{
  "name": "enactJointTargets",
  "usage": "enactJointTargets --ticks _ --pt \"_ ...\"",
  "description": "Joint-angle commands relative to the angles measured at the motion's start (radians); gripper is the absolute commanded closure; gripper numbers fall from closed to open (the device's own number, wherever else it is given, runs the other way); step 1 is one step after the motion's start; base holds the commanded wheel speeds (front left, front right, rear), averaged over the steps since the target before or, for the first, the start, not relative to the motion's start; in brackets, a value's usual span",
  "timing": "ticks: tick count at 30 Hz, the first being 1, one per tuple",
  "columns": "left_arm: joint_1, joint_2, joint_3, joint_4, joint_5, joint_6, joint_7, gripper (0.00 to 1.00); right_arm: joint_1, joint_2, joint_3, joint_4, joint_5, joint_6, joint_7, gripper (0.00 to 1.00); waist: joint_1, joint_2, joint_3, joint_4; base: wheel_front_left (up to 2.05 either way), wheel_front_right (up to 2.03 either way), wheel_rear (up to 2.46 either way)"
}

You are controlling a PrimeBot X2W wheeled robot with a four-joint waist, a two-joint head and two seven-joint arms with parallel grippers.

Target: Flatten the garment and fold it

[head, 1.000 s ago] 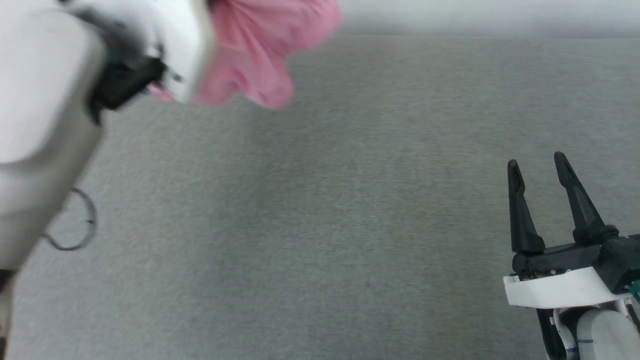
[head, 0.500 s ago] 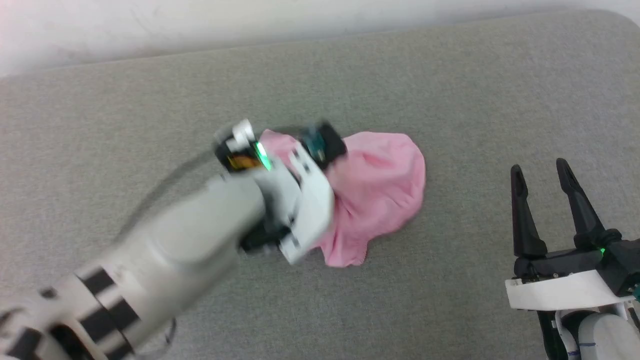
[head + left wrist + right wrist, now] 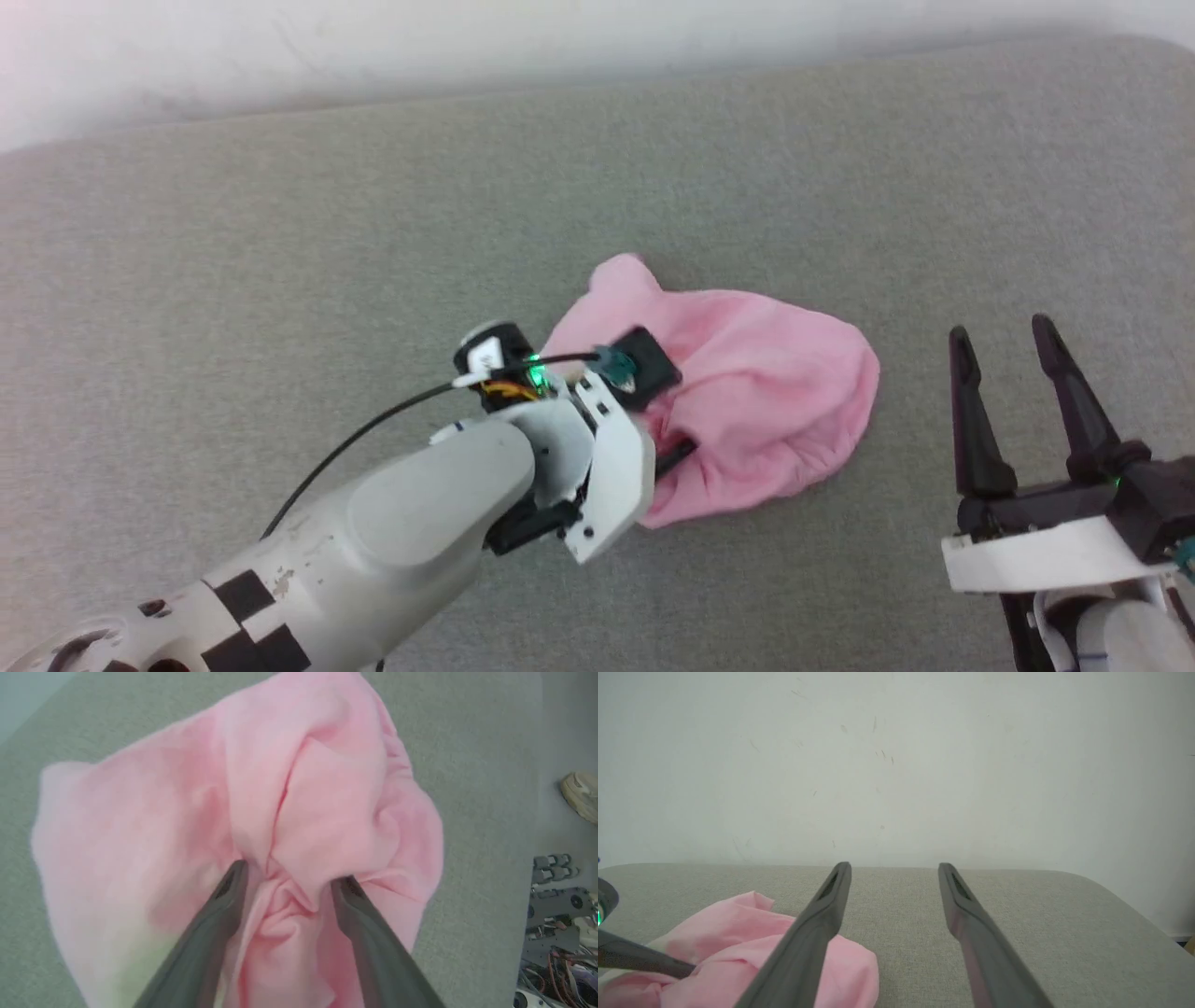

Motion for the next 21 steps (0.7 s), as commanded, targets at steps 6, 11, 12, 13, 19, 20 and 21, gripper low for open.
enactJointTargets --ticks 6,11,12,13,19,20,21 --pt "0.009 -0.002 0.104 -0.086 0.055 0.103 -0.271 0.00 0.054 0.002 -0.011 0.004 -0.012 -0.001 -0.005 0.00 0.0000 0.0000 -0.096 0.082 0.00 0.00 0.00" --pt "0.033 0.025 0.173 -0.158 0.109 0.225 -0.424 0.00 0.070 0.002 -0.016 0.001 -0.018 -0.001 -0.005 0.00 0.0000 0.0000 -0.117 0.115 0.00 0.00 0.00" --pt "0.063 0.033 0.235 -0.186 0.130 0.310 -0.483 0.00 0.075 0.002 -0.019 0.000 -0.021 -0.001 -0.005 0.00 0.0000 0.0000 -0.125 0.130 0.00 0.00 0.00" --pt "0.081 0.043 0.262 -0.196 0.151 0.353 -0.496 0.00 0.077 0.002 -0.019 -0.001 -0.021 -0.001 -0.005 0.00 0.0000 0.0000 -0.128 0.136 0.00 0.00 0.00" --pt "0.242 0.053 0.485 -0.303 0.259 0.543 -0.506 0.00 0.080 0.002 -0.027 -0.003 -0.019 -0.001 -0.005 0.00 0.0000 0.0000 -0.133 0.159 0.00 0.00 0.00" --pt "0.286 0.051 0.531 -0.323 0.286 0.568 -0.506 0.00 0.081 0.002 -0.027 -0.004 -0.019 -0.001 -0.005 0.00 0.0000 0.0000 -0.133 0.161 0.00 0.00 0.00" --pt "0.334 0.044 0.580 -0.342 0.307 0.591 -0.506 0.00 0.082 0.002 -0.028 -0.004 -0.019 -0.001 -0.005 0.00 0.0000 0.0000 -0.134 0.162 0.00 0.00 0.00"
